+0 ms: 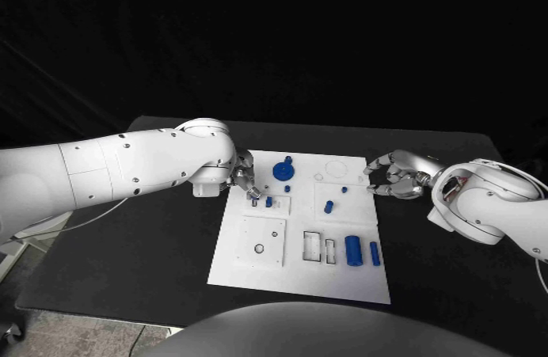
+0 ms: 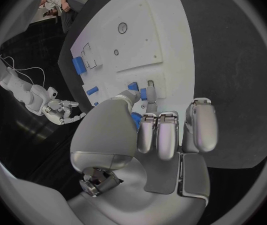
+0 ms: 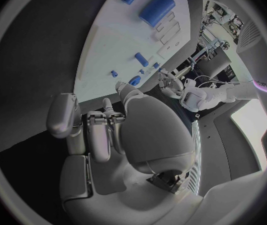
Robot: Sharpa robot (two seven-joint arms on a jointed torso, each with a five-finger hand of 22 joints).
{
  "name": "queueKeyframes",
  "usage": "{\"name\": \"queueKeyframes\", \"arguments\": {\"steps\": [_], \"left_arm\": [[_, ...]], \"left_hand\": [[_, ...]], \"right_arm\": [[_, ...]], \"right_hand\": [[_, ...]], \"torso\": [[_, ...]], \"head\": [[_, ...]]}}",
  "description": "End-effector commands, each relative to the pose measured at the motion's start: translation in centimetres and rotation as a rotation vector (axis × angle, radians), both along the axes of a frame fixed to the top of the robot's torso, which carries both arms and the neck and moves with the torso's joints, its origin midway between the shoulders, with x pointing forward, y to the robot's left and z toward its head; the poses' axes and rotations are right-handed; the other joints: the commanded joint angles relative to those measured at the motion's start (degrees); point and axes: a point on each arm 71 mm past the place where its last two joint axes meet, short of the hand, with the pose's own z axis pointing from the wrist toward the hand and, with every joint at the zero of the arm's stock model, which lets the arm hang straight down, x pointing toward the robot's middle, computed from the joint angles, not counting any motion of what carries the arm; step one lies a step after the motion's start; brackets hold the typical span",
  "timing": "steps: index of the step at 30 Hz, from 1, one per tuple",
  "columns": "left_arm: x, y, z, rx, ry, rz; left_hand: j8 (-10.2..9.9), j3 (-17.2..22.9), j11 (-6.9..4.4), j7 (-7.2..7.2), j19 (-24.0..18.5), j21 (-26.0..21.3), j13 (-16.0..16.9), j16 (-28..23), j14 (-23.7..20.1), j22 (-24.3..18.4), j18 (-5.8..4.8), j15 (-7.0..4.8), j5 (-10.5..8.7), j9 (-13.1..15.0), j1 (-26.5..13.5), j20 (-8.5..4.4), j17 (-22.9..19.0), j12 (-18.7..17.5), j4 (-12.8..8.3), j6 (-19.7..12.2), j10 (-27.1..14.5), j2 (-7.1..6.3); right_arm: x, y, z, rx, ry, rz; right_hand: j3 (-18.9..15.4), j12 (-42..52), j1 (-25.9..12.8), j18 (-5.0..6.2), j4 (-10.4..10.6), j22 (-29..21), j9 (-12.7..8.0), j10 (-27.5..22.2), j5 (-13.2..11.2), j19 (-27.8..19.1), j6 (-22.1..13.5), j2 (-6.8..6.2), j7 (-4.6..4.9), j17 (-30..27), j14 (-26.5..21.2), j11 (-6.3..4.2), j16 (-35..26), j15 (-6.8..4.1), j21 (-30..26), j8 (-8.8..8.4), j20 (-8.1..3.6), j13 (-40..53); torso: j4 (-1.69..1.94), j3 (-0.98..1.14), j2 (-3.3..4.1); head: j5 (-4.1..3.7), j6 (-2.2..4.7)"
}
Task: Assemble the parts on the task board
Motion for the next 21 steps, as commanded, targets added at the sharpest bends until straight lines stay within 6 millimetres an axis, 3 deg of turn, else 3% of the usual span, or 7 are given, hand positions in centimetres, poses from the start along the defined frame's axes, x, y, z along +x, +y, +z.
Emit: {"name": "queueKeyframes", "arguments": {"steps": [1,6,10,12,15,21], "left_arm": [[0.01,-0.10,-0.20,0.050,0.005,-0.040],[0.11,-0.12,-0.34,0.066,0.002,-0.049],[0.20,-0.11,-0.39,0.073,0.001,-0.052],[0.22,-0.11,-0.41,0.076,0.002,-0.055],[0.20,-0.09,-0.45,0.083,0.009,-0.062],[0.25,-0.14,-0.56,0.096,0.025,-0.075]], "left_hand": [[-0.46,0.79,0.47,0.12,-0.44,-0.39,15.08,0.13,6.12,11.13,1.18,0.29,-0.49,-0.16,-0.66,0.04,15.09,0.14,-0.25,-0.22,5.99,-0.26],[-0.88,2.56,0.56,0.19,-0.55,-0.54,15.08,0.13,6.12,11.09,1.22,0.39,-1.63,-0.38,-1.21,0.12,15.09,0.14,-1.13,-0.05,5.99,-0.65],[-1.58,7.39,0.66,0.28,-0.63,-0.68,15.08,0.13,6.12,11.06,1.23,0.39,-7.62,-0.60,-2.55,0.25,15.09,0.14,-2.88,0.09,5.99,-1.57],[-1.75,9.95,0.70,0.30,-0.62,-0.70,15.08,0.13,6.12,11.07,1.25,0.47,-9.26,-0.56,-3.72,0.26,15.09,0.14,-3.79,0.28,5.99,-2.20],[-1.82,12.50,0.69,0.29,-0.64,-0.75,15.08,0.13,6.12,11.06,1.25,0.53,-10.01,-0.38,-5.30,0.34,15.09,0.14,-4.98,0.56,5.99,-2.86],[-1.95,13.75,0.73,0.32,-0.82,-0.98,15.08,0.13,6.12,10.98,1.31,0.58,-10.69,-0.28,-6.34,0.38,15.09,0.14,-5.69,0.59,5.99,-3.08]], "right_arm": [[-0.04,0.04,0.00,0.000,-0.002,0.004],[-0.05,0.00,0.00,-0.001,-0.002,0.004],[-0.07,-0.02,-0.02,-0.002,0.001,0.004],[-0.08,-0.03,-0.02,-0.003,0.002,0.005],[-0.09,-0.07,-0.03,-0.004,0.003,0.004],[-0.11,-0.09,-0.04,-0.005,0.005,0.004]], "right_hand": [[0.33,0.22,-0.11,0.64,0.15,7.80,-0.05,6.11,0.29,-0.38,0.37,0.50,0.03,14.17,5.04,0.45,-0.20,0.35,-0.33,-0.20,0.05,15.08],[0.33,0.22,-0.11,0.64,0.15,7.80,-0.05,6.11,0.29,-0.38,0.37,0.50,0.03,14.17,5.04,0.45,-0.20,0.35,-0.33,-0.20,0.05,15.08],[0.33,0.22,-0.11,0.64,0.15,7.80,-0.05,6.11,0.29,-0.38,0.37,0.50,0.03,14.17,5.04,0.45,-0.20,0.35,-0.33,-0.20,0.05,15.08],[0.33,0.22,-0.11,0.64,0.15,7.80,-0.05,6.11,0.29,-0.38,0.37,0.50,0.03,14.17,5.04,0.45,-0.20,0.35,-0.33,-0.20,0.05,15.08],[0.33,0.22,-0.11,0.64,0.15,7.80,-0.05,6.11,0.29,-0.38,0.37,0.50,0.03,14.17,5.04,0.45,-0.20,0.35,-0.33,-0.20,0.05,15.08],[0.33,0.22,-0.11,0.64,0.15,7.80,-0.05,6.11,0.29,-0.38,0.37,0.50,0.03,14.17,5.04,0.45,-0.20,0.35,-0.33,-0.20,0.05,15.08]], "torso": [[0.02,0.01,0.03],[0.04,0.01,0.04],[0.09,0.05,0.00],[0.06,0.05,0.00],[0.08,0.05,0.03],[0.04,0.04,0.02]], "head": [[0.03,0.01],[-0.01,0.01],[0.05,0.01],[0.00,0.01],[-0.03,0.01],[0.06,0.01]]}}
